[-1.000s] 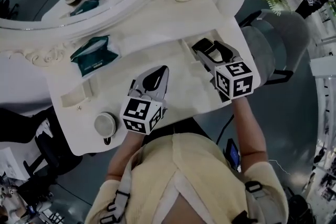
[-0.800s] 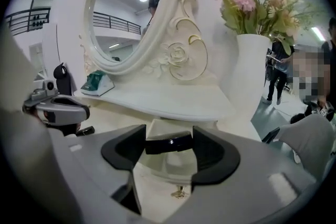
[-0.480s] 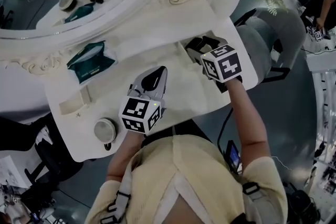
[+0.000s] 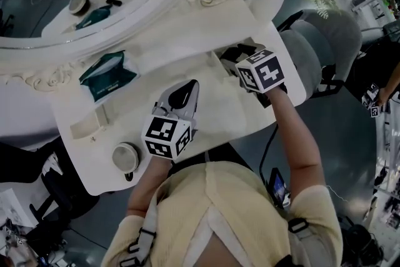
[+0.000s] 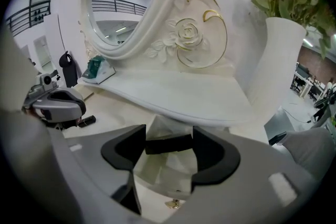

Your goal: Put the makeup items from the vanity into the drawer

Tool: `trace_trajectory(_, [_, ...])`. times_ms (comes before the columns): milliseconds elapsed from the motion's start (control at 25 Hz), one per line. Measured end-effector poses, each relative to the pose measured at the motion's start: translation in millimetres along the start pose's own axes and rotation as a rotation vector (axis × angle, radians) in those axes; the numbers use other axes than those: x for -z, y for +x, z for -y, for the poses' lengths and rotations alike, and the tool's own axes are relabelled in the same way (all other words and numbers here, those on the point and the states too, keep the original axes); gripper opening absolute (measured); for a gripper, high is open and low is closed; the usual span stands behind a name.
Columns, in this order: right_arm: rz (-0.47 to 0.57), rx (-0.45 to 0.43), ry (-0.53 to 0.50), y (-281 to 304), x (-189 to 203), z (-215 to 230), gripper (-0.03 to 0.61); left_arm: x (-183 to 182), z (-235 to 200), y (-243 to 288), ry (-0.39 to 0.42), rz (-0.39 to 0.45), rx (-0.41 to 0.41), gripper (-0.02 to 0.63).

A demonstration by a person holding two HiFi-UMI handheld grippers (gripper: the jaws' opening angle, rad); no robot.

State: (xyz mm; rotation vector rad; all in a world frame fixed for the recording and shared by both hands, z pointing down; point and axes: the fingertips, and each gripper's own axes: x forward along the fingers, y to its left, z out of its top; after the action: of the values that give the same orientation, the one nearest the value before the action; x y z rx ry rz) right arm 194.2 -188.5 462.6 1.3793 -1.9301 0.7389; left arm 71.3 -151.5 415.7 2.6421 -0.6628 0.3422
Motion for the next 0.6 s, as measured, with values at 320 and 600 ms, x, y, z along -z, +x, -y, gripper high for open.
trace_trajectory(320, [-0.103, -0.014, -0.046, 3, 8, -2, 0.281, 2, -1, -5, -0.002, -0.004, -0.001, -0.002])
trace_trajectory(600, [-0.263, -0.016, -0.080, 1, 18, 4, 0.282, 4, -3, -10, -0.003, -0.004, -0.008, -0.002])
